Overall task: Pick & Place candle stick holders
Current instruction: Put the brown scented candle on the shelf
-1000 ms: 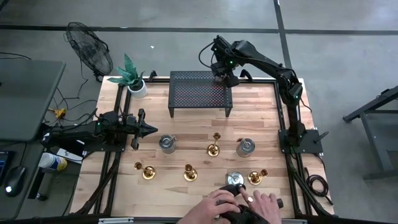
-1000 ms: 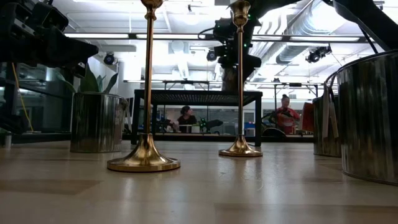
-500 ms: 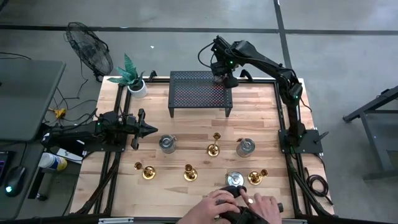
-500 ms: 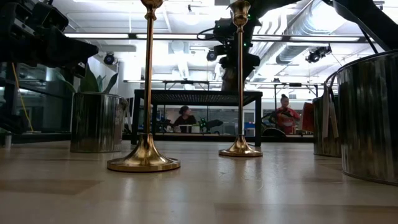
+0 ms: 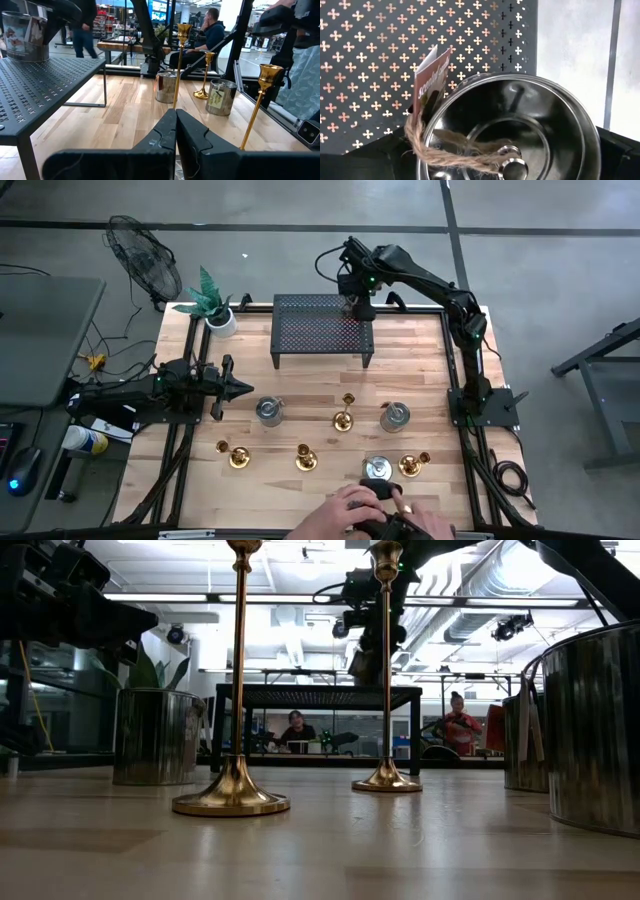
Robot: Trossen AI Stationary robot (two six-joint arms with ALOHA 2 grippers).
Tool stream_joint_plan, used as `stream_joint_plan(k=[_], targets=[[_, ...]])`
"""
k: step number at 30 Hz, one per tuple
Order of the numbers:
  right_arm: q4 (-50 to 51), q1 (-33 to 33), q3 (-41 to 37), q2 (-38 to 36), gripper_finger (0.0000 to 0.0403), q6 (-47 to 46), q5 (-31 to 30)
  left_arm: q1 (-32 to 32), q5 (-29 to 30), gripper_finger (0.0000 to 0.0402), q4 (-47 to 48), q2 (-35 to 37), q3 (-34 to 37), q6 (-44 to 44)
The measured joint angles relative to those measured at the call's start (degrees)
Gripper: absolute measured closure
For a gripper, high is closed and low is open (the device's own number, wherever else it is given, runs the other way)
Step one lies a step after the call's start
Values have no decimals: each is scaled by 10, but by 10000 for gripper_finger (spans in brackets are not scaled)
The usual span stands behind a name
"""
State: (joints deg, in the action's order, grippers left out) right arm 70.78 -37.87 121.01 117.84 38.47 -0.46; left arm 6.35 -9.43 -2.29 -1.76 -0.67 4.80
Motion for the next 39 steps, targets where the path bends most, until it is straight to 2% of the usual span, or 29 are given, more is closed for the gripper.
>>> stream_joint_plan(k=[18, 24, 32, 39], targets=[[-10, 0, 0, -1, 25, 3, 9, 0, 0, 401, 0, 0, 0, 0], [-27, 0, 0, -2, 24, -21, 11, 0, 0, 401, 0, 0, 0, 0], [-37, 0, 0, -3, 24, -38, 77, 0, 0, 401, 0, 0, 0, 0], [-54, -1, 0, -3, 24, -37, 79, 0, 0, 401, 0, 0, 0, 0]])
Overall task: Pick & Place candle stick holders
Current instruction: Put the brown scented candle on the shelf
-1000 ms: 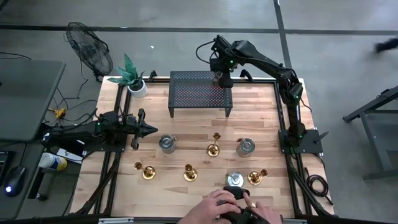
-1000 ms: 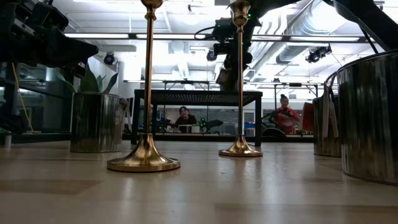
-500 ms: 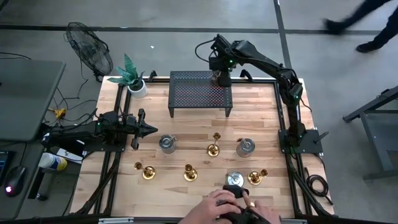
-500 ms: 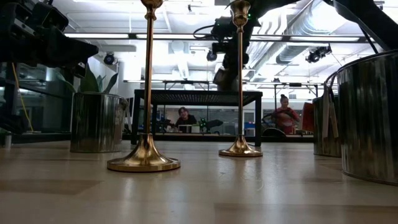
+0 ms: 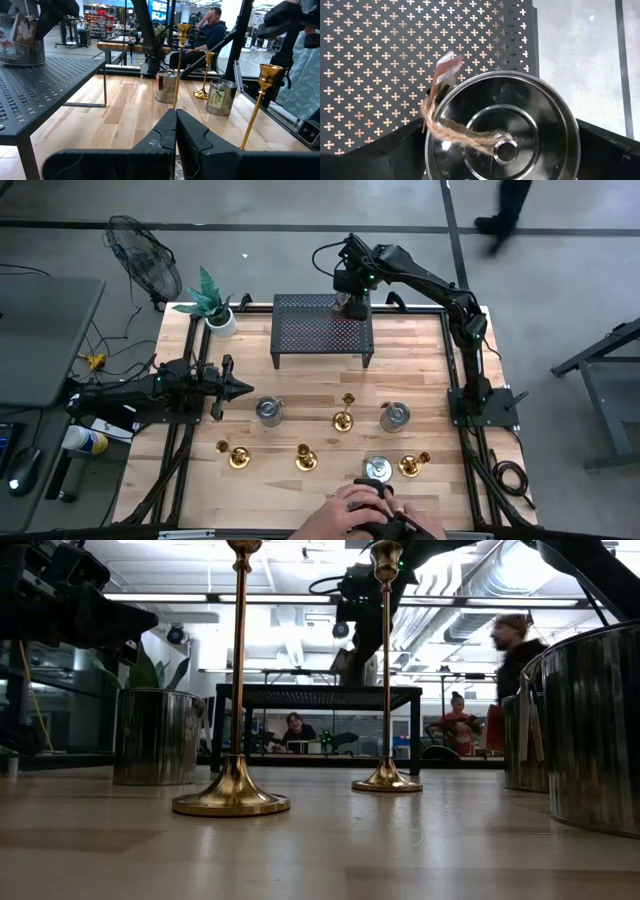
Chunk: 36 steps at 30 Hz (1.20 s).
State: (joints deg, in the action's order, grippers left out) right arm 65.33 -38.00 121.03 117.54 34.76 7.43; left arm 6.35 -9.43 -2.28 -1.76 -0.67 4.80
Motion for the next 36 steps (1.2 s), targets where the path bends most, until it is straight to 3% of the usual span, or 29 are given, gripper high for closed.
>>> stream_joint_plan(k=[36], targets=[[36, -7, 0, -26, 25, -5, -26, 0, 0, 401, 0, 0, 0, 0]])
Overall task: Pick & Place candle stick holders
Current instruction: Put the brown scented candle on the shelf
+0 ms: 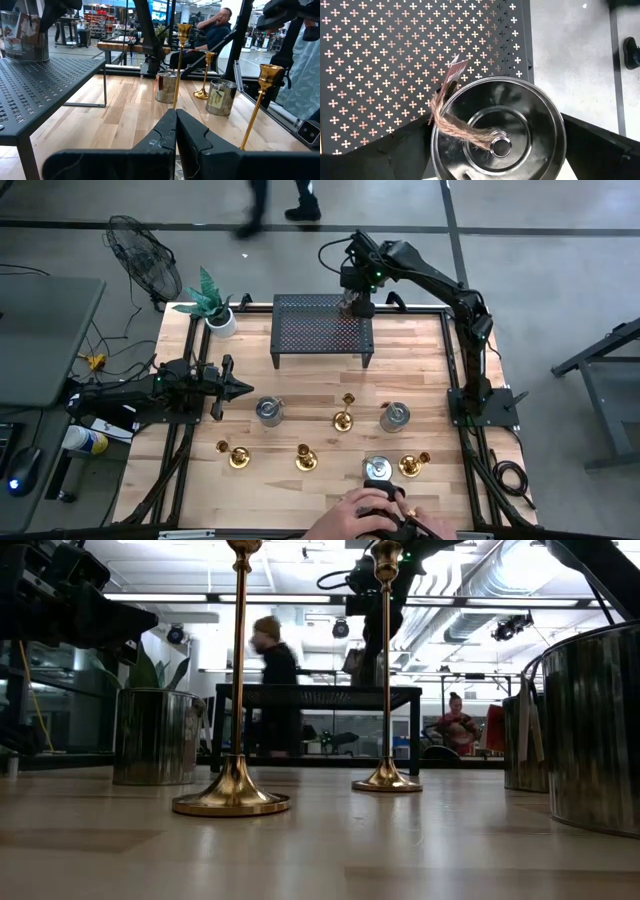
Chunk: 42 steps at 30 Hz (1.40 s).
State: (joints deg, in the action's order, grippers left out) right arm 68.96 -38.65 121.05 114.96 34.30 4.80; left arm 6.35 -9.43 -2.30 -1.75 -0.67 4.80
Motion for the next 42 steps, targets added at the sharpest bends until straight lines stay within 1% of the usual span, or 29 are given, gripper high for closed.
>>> stream_joint_plan(k=[11, 17, 22, 26, 38, 42], targets=[[9, 0, 0, -3, 25, -11, -4, 0, 0, 401, 0, 0, 0, 0], [4, 0, 0, -6, 25, -36, -33, 0, 0, 401, 0, 0, 0, 0], [6, 0, 0, -7, 25, -62, -19, 0, 0, 401, 0, 0, 0, 0], [5, 0, 0, -7, 25, -94, -24, 0, 0, 401, 0, 0, 0, 0], [-2, 1, 0, -11, 25, -106, -38, 0, 0, 401, 0, 0, 0, 0], [-2, 1, 0, -17, 25, -125, -35, 0, 0, 401, 0, 0, 0, 0]])
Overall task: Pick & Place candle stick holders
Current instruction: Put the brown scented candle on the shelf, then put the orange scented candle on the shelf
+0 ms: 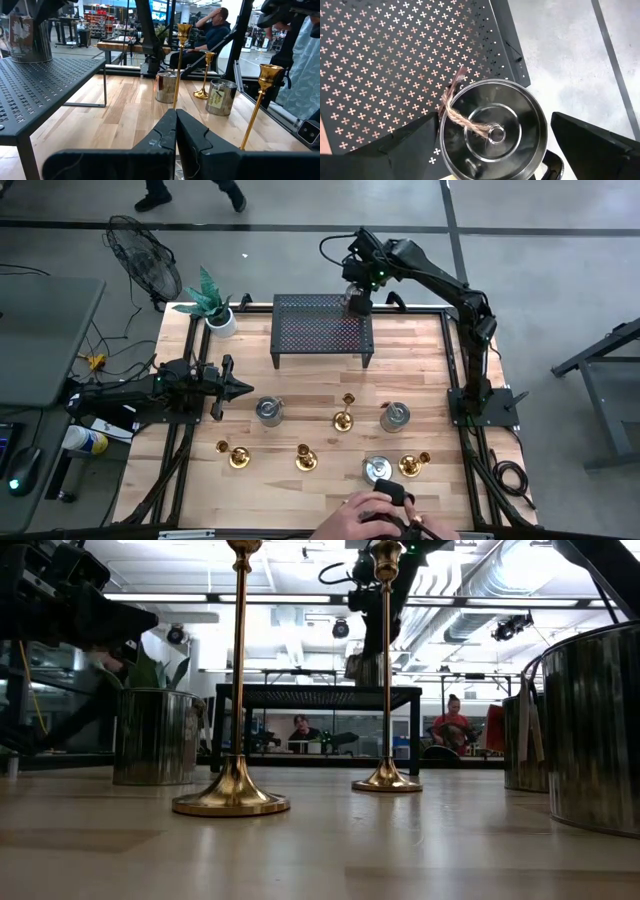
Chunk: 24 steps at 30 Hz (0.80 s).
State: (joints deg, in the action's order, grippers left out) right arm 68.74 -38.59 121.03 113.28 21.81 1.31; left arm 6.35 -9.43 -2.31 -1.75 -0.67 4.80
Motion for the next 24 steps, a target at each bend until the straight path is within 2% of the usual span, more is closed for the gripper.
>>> stream_joint_plan(k=[24], targets=[[-6, 0, 16, -6, 25, -9, 6, 0, 0, 401, 0, 0, 0, 0]])
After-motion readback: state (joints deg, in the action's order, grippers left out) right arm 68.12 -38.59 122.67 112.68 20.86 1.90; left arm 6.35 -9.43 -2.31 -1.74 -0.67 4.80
